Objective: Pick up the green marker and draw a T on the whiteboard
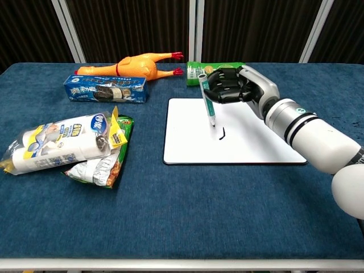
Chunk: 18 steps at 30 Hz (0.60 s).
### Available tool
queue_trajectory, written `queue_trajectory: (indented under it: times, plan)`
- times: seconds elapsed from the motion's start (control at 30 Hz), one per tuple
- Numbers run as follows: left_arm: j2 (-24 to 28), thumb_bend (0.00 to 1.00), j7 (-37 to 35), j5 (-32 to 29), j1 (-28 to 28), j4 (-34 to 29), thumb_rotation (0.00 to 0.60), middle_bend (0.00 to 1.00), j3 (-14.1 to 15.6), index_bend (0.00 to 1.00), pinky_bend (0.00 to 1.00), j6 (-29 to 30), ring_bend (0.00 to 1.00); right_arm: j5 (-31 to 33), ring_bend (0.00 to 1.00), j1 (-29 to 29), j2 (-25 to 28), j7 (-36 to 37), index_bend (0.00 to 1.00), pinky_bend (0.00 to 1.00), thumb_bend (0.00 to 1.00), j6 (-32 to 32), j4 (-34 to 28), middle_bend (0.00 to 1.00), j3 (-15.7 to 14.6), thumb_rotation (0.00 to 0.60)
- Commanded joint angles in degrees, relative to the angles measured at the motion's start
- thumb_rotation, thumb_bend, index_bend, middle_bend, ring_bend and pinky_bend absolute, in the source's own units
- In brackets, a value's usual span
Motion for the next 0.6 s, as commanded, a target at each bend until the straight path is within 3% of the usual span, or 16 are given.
queue_trajectory:
  times: [0.03, 0.6]
  plan:
    - [-0.1, 0.00, -0.3, -0.1, 0.1, 0.2, 0.600, 0.10, 0.0, 0.14, 0.00, 0.1, 0.04, -0.2, 0.34, 0.6, -0.9, -0.3, 0.71, 0.10, 0.60, 0.0, 1.1, 0.61, 0.1, 0.600]
    - [-0.6, 0.00, -1.5, -0.1, 0.3, 1.4, 0.600, 0.10, 0.0, 0.14, 0.00, -0.2, 0.04, 0.5, 0.34, 2.2, -4.0, 0.2, 0.71, 0.10, 0.60, -0.2, 5.6, 0.61, 1.3, 0.600]
